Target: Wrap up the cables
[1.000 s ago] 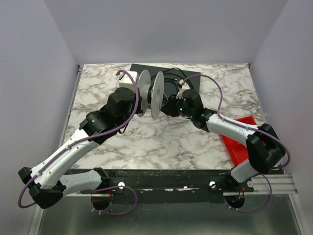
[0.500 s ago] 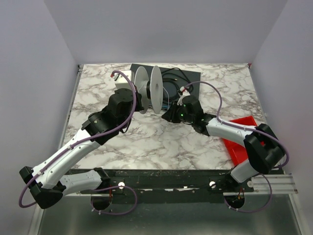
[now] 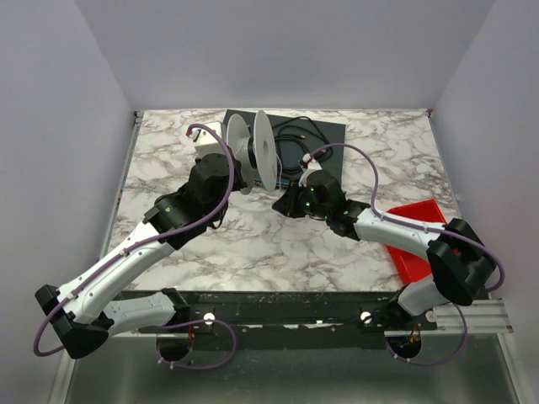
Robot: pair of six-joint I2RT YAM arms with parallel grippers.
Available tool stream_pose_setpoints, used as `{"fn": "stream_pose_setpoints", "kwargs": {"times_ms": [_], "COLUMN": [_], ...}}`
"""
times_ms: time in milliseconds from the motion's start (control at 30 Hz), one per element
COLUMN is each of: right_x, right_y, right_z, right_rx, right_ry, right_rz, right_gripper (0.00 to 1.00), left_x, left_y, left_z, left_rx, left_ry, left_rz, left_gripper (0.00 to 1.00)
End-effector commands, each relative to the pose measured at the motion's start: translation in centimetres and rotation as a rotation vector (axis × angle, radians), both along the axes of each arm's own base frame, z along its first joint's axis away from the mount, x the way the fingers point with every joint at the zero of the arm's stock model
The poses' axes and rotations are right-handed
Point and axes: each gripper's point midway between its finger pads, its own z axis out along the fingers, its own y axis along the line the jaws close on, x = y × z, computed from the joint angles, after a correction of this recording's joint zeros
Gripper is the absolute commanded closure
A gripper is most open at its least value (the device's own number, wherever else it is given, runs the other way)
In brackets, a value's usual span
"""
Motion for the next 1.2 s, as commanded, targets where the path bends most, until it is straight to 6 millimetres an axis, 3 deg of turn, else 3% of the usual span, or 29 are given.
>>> {"fn": "stream_pose_setpoints", "kwargs": {"times_ms": [0, 833, 1000, 1067, 1167], "right_x": [-0.5, -1.4, -1.3, -1.2, -1.8], "right_y": [-0.6, -1.6, -2.0, -1.6, -1.4], "right_z": [0.4, 1.0, 0.3, 0.5, 0.3], "right_rx": [-0.015, -0.066, -0.124, -0.136, -0.182], "right_ry": [-0.01, -0.019, -0.02, -0.037, -0.038], "right_rz": [-0.024, -0.025, -0.061, -0.071, -0.075], "right_gripper": [0.81, 0.76, 0.76, 0.78, 0.9], "left_x": [1.0, 1.3, 1.5, 1.6, 1.9], "left_y": [0.3, 0.7, 0.7, 0.7, 0.8], "left_z": [3.1, 3.4, 3.1, 3.1, 3.0], "left_rx": [-0.097, -0.072, -0.075, -0.08, -0.097], "left_ry": [-0.088, -0.103, -0.076, -0.06, -0.041], "left_rz": [0.062, 0.087, 0.114, 0.131, 0.164], "left_gripper": [1.0, 1.0, 1.0, 1.0, 1.0]}}
